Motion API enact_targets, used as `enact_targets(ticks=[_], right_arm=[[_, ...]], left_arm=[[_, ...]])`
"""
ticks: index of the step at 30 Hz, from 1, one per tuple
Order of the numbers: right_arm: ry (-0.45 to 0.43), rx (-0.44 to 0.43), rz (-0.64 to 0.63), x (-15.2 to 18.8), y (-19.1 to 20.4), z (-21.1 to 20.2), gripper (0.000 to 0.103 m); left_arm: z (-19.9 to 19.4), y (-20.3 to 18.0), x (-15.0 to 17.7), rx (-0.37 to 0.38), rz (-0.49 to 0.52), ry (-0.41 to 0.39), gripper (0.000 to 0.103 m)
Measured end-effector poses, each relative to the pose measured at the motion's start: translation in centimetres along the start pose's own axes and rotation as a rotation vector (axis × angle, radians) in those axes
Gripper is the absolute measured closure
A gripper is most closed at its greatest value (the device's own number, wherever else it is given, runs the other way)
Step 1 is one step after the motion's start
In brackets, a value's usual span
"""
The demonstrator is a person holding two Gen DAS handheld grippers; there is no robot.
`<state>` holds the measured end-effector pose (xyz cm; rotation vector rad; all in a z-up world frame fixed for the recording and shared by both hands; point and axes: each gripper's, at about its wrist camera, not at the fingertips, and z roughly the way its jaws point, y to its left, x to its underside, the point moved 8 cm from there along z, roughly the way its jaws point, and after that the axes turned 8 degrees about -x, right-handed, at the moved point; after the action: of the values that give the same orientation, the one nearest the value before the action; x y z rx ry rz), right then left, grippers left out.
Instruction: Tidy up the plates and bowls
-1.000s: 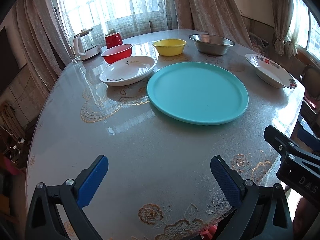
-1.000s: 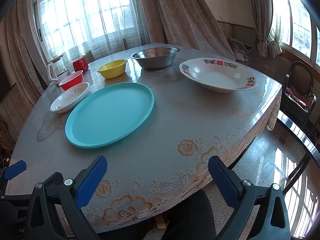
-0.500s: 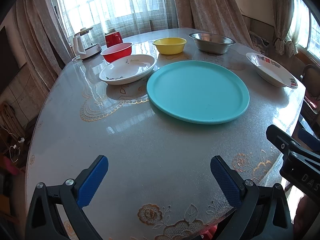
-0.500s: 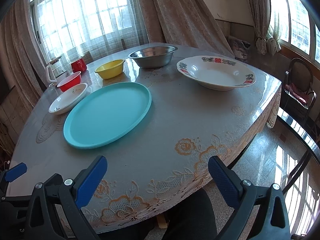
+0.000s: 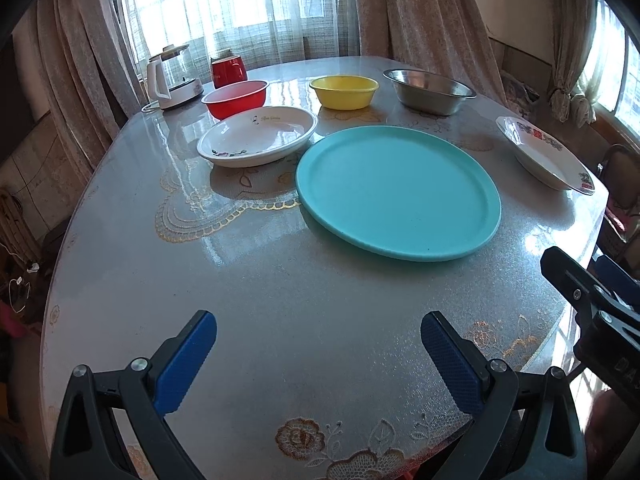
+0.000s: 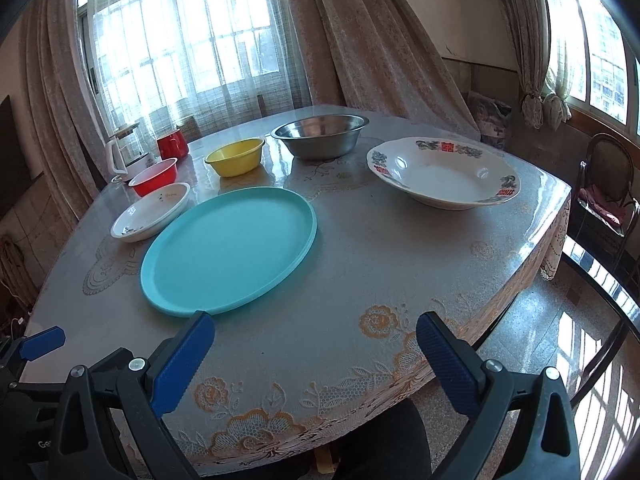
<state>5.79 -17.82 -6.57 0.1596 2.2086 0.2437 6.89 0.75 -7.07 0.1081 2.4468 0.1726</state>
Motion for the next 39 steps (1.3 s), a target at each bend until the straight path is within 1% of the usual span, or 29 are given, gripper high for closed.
enact_targets(ticks=[6,8,10,12,14,16,19,20,21,22,23,24,25,27,28,29,30,31,32,33,35,37,38,39], right_arm=[[0.014,-0.023,-0.016,-0.6,-0.1,1.0,0.0],[0.018,-0.026,-0.04,-1.0,0.0,1.5,0.0],[0.005,-0.049,-0.065,-1.6,0.3,1.7,0.0],[0.001,-0.059,-0.078,-2.2,0.3,2.1,0.002],[0.012,-0.059,-0.078,-2.6,0.1,2.9,0.011],[0.036,-0.056,-0.07,-3.0,-0.4,4.0,0.015],[0.069,-0.065,-0.039,-3.5,-1.1,5.6,0.023],[0.075,-0.067,-0.029,-3.7,-1.3,6.1,0.026],[0.09,-0.069,-0.02,-3.8,-1.4,6.8,0.028],[0.104,-0.078,-0.01,-3.9,-1.5,7.3,0.033],[0.113,-0.086,-0.007,-4.0,-1.5,7.9,0.038],[0.122,-0.09,-0.004,-4.0,-1.5,8.4,0.04],[0.124,-0.09,-0.004,-4.2,-1.4,8.8,0.044],[0.12,-0.095,-0.004,-4.5,-1.3,9.5,0.046],[0.126,-0.098,0.001,-4.6,-1.3,9.8,0.05],[0.131,-0.108,0.007,-4.6,-1.2,10.2,0.056],[0.137,-0.118,0.014,-4.6,-1.2,10.5,0.059],[0.148,-0.122,0.021,-4.6,-1.2,10.8,0.063],[0.145,-0.119,0.022,-4.6,-1.2,10.9,0.065],[0.142,-0.125,0.019,-4.7,-1.1,11.0,0.067],[0.148,-0.134,0.018,-4.6,-0.9,11.3,0.073],[0.149,-0.128,0.011,-4.7,-0.8,11.4,0.08],[0.149,-0.123,0.014,-4.7,-1.0,11.4,0.083],[0.15,-0.119,0.024,-4.8,-1.2,11.4,0.085]], left_arm=[[0.7,-0.1,-0.8,0.018,-0.008,0.028,0.0],[1.1,-0.4,-1.2,0.054,-0.01,0.051,0.0],[1.9,-0.8,-1.5,0.098,-0.023,0.107,0.0],[2.5,-0.9,-1.9,0.134,-0.052,0.122,0.0],[2.8,-0.4,-2.6,0.137,-0.089,0.098,0.0],[3.2,0.0,-3.7,0.144,-0.114,0.072,0.0],[4.3,0.8,-5.4,0.122,-0.14,0.027,0.0],[4.7,1.0,-5.9,0.13,-0.149,0.026,0.0],[5.2,1.0,-6.4,0.155,-0.159,0.021,0.0],[5.7,1.0,-6.7,0.176,-0.173,0.022,0.0],[6.3,1.1,-6.9,0.185,-0.195,0.038,0.0],[6.8,1.2,-7.1,0.204,-0.22,0.05,0.0],[7.2,1.3,-7.3,0.224,-0.244,0.047,0.0],[7.6,1.3,-7.6,0.227,-0.266,0.039,0.002],[7.7,1.1,-7.8,0.227,-0.256,0.03,0.002],[7.8,0.8,-7.8,0.216,-0.233,0.027,0.004],[8.1,0.5,-7.7,0.199,-0.209,0.038,0.014],[8.4,0.1,-7.5,0.208,-0.196,0.052,0.02],[8.3,0.0,-7.6,0.199,-0.185,0.038,0.021],[8.3,-0.1,-7.6,0.198,-0.174,0.031,0.027],[8.3,-0.5,-7.7,0.2,-0.155,0.026,0.034],[8.4,-0.9,-7.9,0.195,-0.128,0.015,0.047],[8.4,-1.1,-8.0,0.173,-0.115,0.009,0.051],[8.5,-1.2,-8.0,0.162,-0.109,0.004,0.054]])
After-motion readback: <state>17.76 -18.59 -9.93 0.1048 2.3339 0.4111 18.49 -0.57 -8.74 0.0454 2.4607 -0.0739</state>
